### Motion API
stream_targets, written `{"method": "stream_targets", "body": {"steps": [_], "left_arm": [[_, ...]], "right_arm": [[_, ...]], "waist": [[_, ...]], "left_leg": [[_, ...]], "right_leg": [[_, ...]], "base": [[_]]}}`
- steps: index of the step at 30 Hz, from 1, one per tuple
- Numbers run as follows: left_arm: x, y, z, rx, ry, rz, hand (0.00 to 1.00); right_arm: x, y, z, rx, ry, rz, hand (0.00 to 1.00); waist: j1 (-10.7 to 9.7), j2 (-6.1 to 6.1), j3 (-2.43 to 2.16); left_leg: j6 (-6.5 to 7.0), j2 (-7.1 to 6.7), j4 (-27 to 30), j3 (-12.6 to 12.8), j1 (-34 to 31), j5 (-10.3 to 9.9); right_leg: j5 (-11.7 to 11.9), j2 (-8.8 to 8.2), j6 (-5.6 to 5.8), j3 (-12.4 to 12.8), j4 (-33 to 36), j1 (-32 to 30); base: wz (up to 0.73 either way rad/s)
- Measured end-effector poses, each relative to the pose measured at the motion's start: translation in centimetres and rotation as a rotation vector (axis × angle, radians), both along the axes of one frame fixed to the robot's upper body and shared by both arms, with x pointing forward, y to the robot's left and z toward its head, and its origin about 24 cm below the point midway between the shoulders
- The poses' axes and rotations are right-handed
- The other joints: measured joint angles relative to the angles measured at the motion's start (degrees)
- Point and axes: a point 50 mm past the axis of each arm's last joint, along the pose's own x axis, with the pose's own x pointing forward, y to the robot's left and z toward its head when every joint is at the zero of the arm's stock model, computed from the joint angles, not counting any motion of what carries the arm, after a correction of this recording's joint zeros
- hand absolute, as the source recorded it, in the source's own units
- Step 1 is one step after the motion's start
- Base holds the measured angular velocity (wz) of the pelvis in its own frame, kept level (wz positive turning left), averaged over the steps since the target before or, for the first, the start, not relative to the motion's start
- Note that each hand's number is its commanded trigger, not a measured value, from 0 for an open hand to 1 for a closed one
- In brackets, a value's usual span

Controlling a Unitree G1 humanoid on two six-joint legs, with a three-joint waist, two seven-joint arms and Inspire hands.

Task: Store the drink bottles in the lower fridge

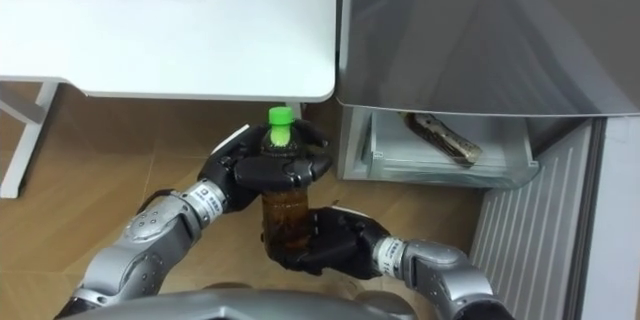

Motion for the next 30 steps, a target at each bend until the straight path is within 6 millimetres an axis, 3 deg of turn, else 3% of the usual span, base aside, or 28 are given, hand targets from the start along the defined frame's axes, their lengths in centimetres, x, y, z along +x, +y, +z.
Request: {"method": "stream_targets", "body": {"steps": [11, 30], "left_arm": [[0.5, 0.3, 0.4, 0.013, -0.037, 0.018, 0.00], [1.1, 1.3, 2.0, 0.183, -0.157, -0.017, 0.00]], "right_arm": [[0.2, 0.0, 0.1, 0.019, -0.002, -0.018, 1.00], [0.2, -0.8, 0.1, 0.001, -0.004, -0.029, 1.00]], "waist": [[-0.1, 0.28, -0.21], [-1.2, 0.14, 0.13]], "left_leg": [[0.00, 0.01, 0.0, 0.0, 0.2, 0.0], [0.00, -0.05, 0.7, -0.3, -1.2, 0.0]], "right_leg": [[0.0, 0.01, 0.00, 0.1, -0.1, 0.2], [0.0, -0.03, -0.03, -0.1, -0.1, -1.1]], "base": [[0.00], [0.01]]}}
